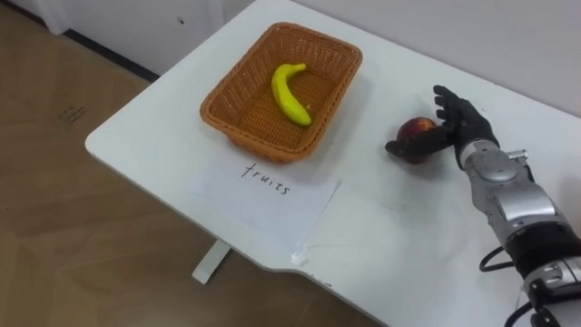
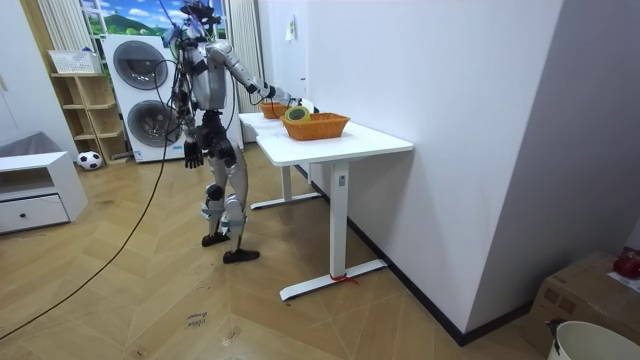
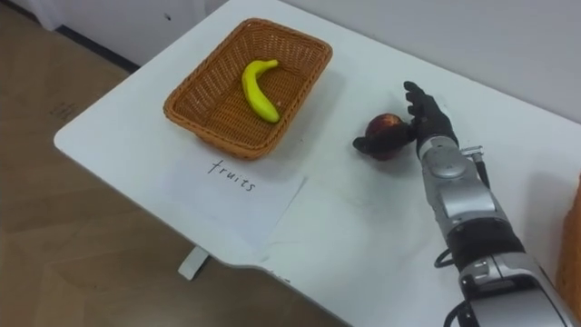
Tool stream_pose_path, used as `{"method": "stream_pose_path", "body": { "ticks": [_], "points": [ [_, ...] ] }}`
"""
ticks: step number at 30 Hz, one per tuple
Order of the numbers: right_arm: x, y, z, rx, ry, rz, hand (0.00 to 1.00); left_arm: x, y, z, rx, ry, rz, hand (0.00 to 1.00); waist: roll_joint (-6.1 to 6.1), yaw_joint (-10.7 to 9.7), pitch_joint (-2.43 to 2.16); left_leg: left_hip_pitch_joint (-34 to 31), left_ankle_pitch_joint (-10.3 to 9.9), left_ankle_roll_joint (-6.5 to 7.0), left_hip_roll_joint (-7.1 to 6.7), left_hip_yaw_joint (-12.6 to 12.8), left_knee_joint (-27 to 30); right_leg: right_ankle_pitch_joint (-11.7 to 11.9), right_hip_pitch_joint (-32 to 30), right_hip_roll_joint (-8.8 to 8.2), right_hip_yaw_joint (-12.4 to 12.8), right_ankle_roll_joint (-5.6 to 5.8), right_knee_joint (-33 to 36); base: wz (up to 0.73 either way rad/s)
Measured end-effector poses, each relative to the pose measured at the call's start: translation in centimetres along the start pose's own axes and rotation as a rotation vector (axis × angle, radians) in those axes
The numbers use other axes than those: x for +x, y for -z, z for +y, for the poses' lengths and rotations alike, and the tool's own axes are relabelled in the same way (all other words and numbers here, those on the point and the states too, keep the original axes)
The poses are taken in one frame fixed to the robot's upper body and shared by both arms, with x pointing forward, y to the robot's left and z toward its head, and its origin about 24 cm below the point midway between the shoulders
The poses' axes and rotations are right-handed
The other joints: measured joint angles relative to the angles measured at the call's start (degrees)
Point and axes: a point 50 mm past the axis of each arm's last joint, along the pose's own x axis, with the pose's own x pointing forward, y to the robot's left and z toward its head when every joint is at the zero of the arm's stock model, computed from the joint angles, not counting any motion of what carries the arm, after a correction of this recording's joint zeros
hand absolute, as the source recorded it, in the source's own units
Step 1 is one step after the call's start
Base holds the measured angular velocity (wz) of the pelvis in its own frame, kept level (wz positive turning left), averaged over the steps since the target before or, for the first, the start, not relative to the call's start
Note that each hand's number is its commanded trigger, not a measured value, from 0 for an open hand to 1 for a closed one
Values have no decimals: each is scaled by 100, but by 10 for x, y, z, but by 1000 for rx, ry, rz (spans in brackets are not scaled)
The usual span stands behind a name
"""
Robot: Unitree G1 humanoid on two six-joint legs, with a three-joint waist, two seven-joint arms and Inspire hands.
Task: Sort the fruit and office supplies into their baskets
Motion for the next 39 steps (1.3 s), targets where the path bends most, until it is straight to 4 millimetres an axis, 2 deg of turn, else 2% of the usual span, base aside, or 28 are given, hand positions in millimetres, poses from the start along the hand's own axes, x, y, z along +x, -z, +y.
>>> {"method": "stream_pose_path", "body": {
  "ticks": [16, 30, 37, 39],
  "points": [
    [2, -7, -1, -79, -10, -43, 0, 0, -13, -6, 32, 9, -52, 0, -49, 11, 8, -101, 0, 0, 8, 60, -12, 6, -159, 20, 85, -10, 0, -2],
    [2, -8, -1, -149, -9, -62, 0, 1, -8, -7, -22, 9, -24, 0, -65, 29, -1, -99, 4, 1, 18, 177, -23, 12, -236, 23, 143, -16, 4, -3],
    [2, -5, 1, -188, -42, -55, 0, 2, -6, -7, -15, 10, -5, 0, -128, 77, 28, -96, 3, 0, 36, 228, 1, 27, -247, 24, 142, -34, 6, -1],
    [3, -4, 0, -199, -58, -43, 21, 3, -5, -7, -14, 16, 9, 0, -140, 103, 26, -93, 1, -3, 47, 244, -2, 34, -249, 31, 135, -44, 6, -4]
  ]
}}
